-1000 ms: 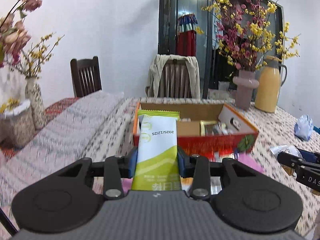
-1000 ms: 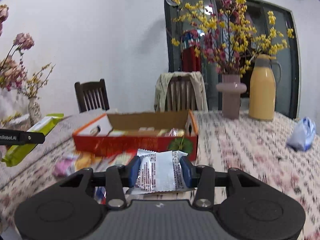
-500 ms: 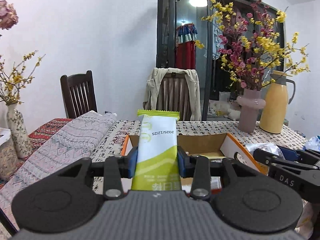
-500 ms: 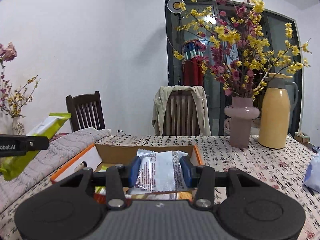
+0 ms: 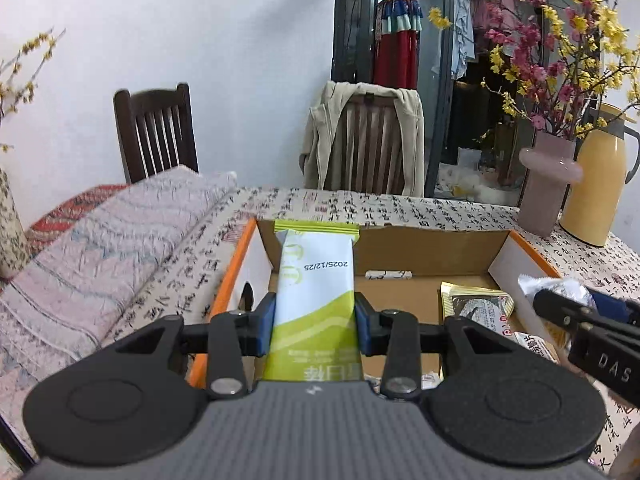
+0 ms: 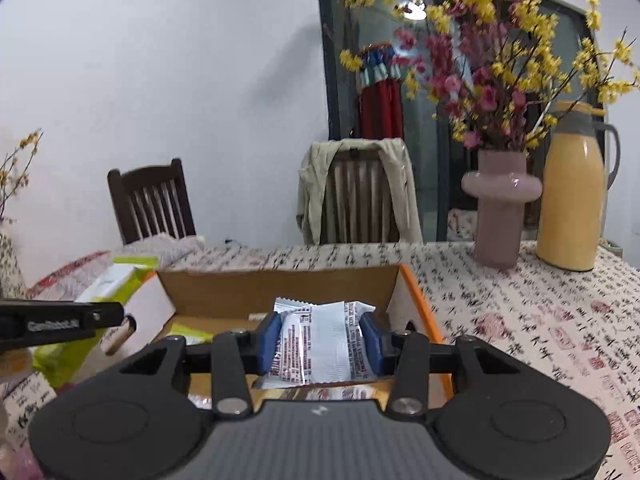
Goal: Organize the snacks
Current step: 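Carry the bar and white packet into the orange box and open both tools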
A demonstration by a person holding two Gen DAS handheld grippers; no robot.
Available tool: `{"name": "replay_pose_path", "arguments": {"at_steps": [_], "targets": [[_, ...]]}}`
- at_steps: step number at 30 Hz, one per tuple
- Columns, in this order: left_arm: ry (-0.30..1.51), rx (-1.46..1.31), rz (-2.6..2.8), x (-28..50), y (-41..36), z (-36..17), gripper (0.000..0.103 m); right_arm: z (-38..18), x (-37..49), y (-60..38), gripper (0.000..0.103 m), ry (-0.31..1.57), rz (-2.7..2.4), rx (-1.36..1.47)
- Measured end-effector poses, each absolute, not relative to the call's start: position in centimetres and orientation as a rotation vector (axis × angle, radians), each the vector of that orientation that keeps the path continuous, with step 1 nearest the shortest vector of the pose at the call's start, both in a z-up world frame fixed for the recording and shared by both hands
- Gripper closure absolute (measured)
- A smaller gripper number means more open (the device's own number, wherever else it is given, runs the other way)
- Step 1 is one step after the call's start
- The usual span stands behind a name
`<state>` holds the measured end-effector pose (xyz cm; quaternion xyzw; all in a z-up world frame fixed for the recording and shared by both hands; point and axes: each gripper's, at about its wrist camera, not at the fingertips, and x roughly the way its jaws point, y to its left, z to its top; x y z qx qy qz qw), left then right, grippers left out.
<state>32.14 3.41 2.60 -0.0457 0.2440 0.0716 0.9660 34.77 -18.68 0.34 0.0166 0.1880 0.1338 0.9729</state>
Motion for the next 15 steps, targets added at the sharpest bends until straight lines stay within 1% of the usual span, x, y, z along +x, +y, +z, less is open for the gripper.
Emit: {"name": "replay_pose_path", "arguments": {"at_steps": [4, 5, 7, 8, 9, 10, 11, 12, 15], "targets": [[0.490, -0.111, 0.142, 31.9, 3.7, 2.6, 0.063, -0.1, 34.9, -18.4, 0.060, 0.401, 0.266, 0.027], [0.484, -0.113, 0.142, 31.7, 3.7, 2.7, 0.062, -0.1, 34.9, -18.5, 0.059, 0.402, 0.263, 0.030], [0.466, -0.121, 0.142, 31.1, 3.6, 2.9, 0.055, 0.0, 34.6, -18.8, 0.057, 0.395, 0.261, 0.042], [0.452, -0.125, 0.139, 30.9, 3.7, 3.0, 0.044, 0.1, 34.4, -18.9, 0.045, 0.390, 0.263, 0.050], [0.435, -0.129, 0.142, 30.7, 3.6, 3.3, 0.029, 0.3, 34.1, -19.1, 0.035, 0.381, 0.259, 0.059], [0.413, -0.134, 0.153, 30.4, 3.7, 3.4, 0.020, 0.4, 33.9, -19.3, 0.012, 0.365, 0.249, 0.069], [0.397, -0.141, 0.162, 30.2, 3.7, 3.6, 0.004, 0.6, 33.6, -19.5, 0.000, 0.349, 0.240, 0.077], [0.380, -0.150, 0.172, 29.9, 3.8, 3.7, 0.000, 0.7, 33.4, -19.7, 0.000, 0.336, 0.240, 0.086], [0.362, -0.160, 0.184, 29.5, 3.9, 3.9, 0.000, 0.8, 33.3, -20.0, 0.000, 0.333, 0.243, 0.103]]}}
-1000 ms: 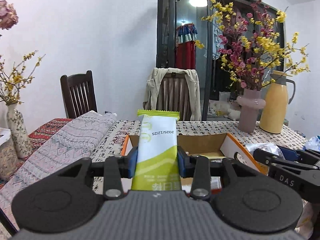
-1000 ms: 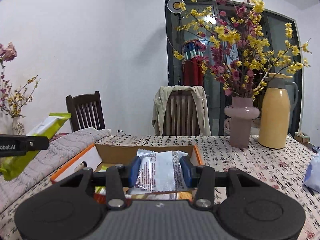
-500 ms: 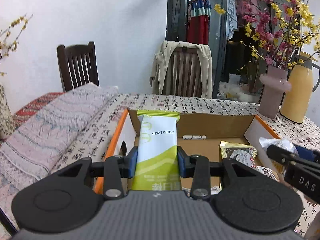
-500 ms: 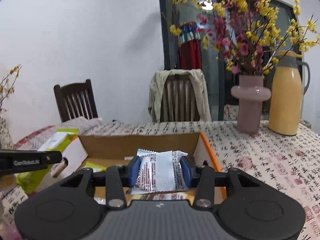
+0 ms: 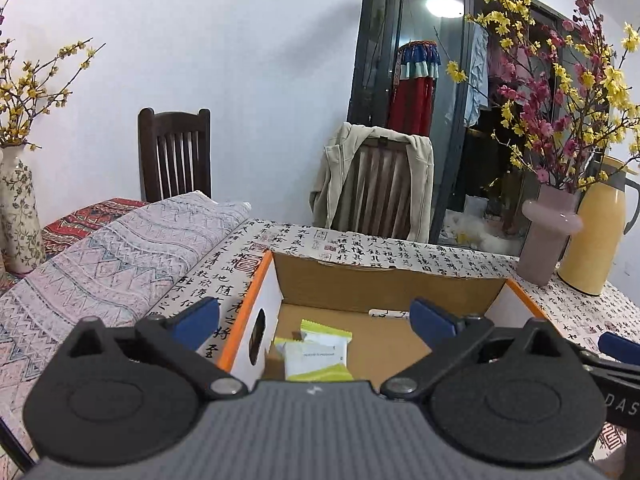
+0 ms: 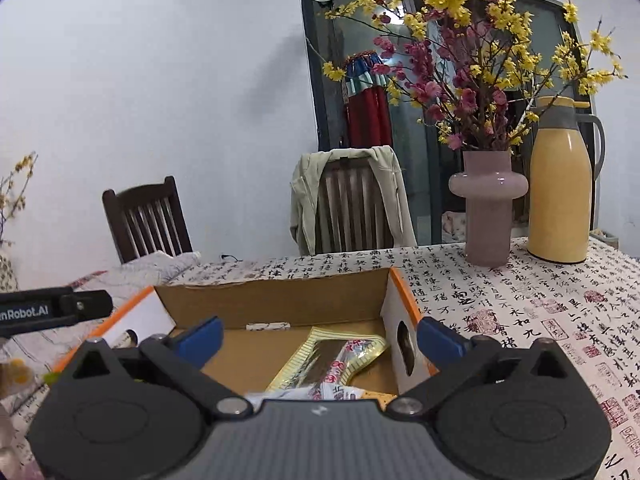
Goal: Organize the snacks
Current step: 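Carry the bar and white packet into the orange box and open both tools, then move both tools back from the box to the snack pile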
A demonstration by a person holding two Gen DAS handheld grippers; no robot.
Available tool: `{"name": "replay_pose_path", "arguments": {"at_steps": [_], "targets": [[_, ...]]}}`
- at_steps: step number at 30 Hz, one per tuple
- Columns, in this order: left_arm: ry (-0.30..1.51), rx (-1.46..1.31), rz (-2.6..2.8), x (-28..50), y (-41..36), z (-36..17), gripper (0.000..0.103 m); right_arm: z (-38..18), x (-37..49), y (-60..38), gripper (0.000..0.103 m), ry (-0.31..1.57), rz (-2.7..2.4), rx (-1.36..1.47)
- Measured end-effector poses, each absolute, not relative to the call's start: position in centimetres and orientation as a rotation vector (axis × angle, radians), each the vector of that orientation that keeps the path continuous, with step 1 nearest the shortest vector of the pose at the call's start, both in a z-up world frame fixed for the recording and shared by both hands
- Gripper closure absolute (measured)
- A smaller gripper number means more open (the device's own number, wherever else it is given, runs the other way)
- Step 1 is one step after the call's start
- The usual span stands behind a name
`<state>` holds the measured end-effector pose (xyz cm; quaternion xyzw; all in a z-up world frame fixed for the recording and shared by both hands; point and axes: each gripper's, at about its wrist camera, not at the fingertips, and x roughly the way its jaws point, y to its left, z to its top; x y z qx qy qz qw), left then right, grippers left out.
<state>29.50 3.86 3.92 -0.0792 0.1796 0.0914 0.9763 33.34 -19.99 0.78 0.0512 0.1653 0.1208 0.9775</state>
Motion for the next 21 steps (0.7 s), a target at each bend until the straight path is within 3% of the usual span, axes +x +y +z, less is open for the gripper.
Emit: {"name": "replay_pose_path", "arguments": {"at_steps": [9, 15, 21], "targets": [[0.322, -0.169, 0.197, 27.5, 3.5, 6.0, 0.000, 1.7, 32.9, -20.1, 0.000, 0.315, 0.232, 0.097], [0.256, -0.179, 0.155, 22.6, 4.0, 8.6, 0.000, 4.4, 28.3, -21.3, 0.000, 0.255, 0.248, 0.075], [0.299, -0.152, 0.162, 18.8, 5.0, 7.0, 0.000, 3.4, 23.4, -23.7, 0.000, 0.269, 0.258, 0.050]]}}
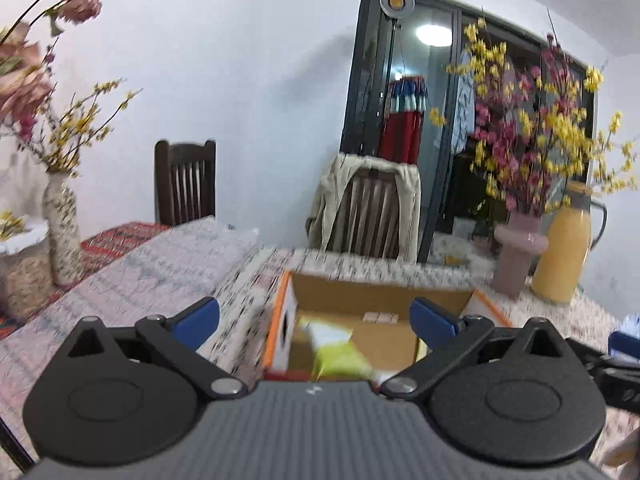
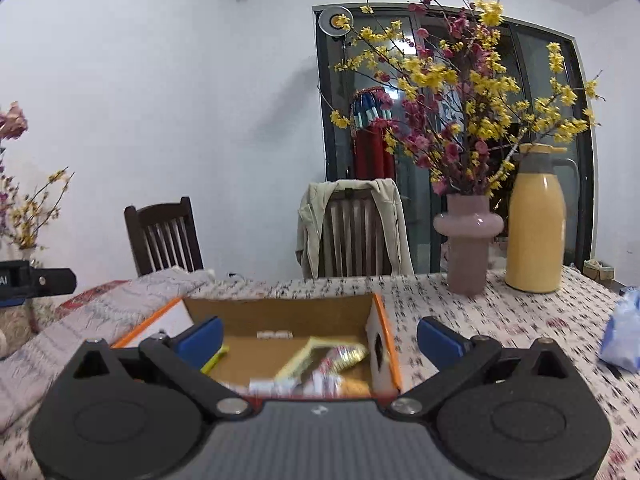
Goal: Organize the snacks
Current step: 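Move both tools back from the box to the snack pile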
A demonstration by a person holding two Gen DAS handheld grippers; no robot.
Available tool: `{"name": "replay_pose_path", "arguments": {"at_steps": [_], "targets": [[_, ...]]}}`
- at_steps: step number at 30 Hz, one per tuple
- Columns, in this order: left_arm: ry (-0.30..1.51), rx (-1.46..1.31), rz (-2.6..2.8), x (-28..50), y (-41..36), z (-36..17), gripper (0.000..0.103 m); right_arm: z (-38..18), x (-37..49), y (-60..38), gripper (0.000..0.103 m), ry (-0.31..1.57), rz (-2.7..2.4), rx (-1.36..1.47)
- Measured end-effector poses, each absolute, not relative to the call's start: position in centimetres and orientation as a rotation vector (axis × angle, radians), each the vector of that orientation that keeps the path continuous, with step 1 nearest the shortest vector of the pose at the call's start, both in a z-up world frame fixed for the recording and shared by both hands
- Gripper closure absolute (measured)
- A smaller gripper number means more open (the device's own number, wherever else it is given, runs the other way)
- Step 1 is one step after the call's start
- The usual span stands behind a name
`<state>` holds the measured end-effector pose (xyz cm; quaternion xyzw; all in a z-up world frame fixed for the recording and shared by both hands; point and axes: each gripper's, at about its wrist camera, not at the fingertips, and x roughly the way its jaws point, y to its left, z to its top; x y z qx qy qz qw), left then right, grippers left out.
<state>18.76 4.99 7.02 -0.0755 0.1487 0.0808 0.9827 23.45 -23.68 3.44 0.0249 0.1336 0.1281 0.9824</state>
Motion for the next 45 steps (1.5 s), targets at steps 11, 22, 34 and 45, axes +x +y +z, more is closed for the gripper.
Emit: {"name": "replay_pose_path", "arguments": {"at_steps": [11, 22, 34, 45], "targets": [[0.482, -0.104, 0.263, 17.2, 7.6, -1.9, 0.000, -4.2, 22.7, -26.1, 0.000, 0.494, 0.186, 0.018], [0.468, -0.154, 0.233, 17.2, 8.2, -2.4, 0.000, -4.6, 23.3, -27.1, 0.000, 0.521, 0.223, 0.100], [0.478, -0.188, 0.234, 17.2, 8.6, -2.5, 0.000, -4.8, 23.5, -27.2, 0.000, 0.537, 0.212, 0.105], [0.480, -0.193, 0.234, 17.2, 8.7, -2.5, 0.000, -4.7, 23.5, -27.2, 0.000, 0.537, 0.213, 0.105]]}}
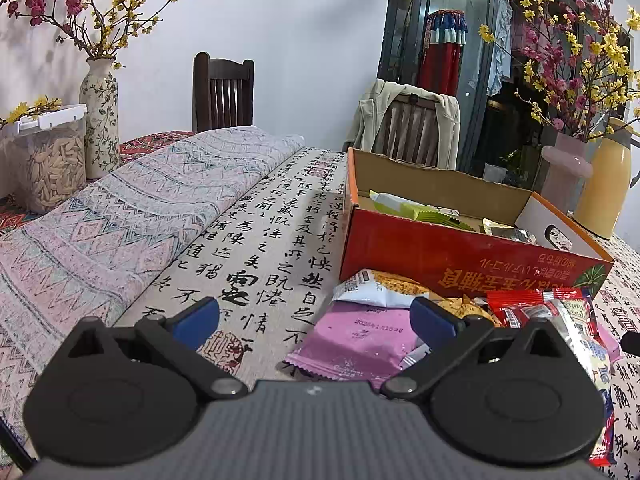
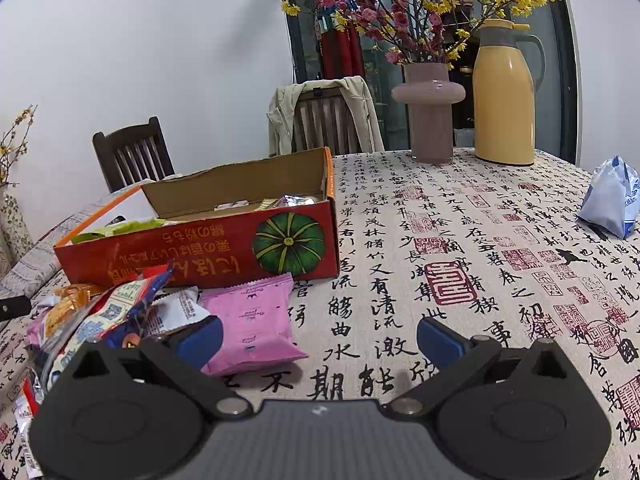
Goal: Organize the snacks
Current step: 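Move both tools back from the box to the snack pile, then grasp the pink packet with the right tool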
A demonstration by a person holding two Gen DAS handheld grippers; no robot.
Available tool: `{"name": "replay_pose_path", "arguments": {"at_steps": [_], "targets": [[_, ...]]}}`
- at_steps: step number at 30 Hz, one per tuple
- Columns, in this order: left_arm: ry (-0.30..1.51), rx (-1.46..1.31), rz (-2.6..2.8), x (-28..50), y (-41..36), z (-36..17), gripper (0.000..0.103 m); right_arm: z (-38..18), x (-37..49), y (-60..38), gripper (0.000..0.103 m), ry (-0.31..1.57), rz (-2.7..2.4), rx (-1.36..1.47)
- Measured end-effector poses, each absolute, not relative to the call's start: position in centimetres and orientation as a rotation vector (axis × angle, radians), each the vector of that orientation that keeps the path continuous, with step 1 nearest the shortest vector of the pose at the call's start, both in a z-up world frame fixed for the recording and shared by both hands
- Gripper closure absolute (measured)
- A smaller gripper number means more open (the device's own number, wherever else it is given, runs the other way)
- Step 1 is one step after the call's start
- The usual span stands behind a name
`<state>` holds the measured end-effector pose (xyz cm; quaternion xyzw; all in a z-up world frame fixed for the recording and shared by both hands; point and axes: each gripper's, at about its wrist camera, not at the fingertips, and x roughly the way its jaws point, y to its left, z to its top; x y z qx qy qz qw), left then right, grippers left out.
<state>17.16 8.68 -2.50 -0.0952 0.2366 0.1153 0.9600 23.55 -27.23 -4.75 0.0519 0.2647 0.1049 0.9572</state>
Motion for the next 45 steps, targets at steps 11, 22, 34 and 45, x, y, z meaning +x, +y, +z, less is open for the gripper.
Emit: {"name": "replay_pose_path", "arguments": {"at_steps": [11, 22, 34, 45], "targets": [[0.490, -0.200, 0.229, 17.3, 8.8, -2.6, 0.000, -4.9, 23.7, -27.4, 0.000, 0.546, 0.214, 0.118], [0.489, -0.247, 0.215, 17.2, 9.4, -2.7, 0.000, -3.1, 24.0, -24.3, 0.000, 0.543, 0.235, -0.016], [0.484, -0.279, 0.198, 17.1, 9.8, -2.6, 0.000, -5.1, 28.5, -21.0, 0.019, 0.712, 0.248, -0.113], [0.484, -0.291, 0.195, 17.1, 10.0, -2.7, 0.000, -3.6, 25.7, -21.9, 0.042, 0.589, 0.233, -0.084]]}}
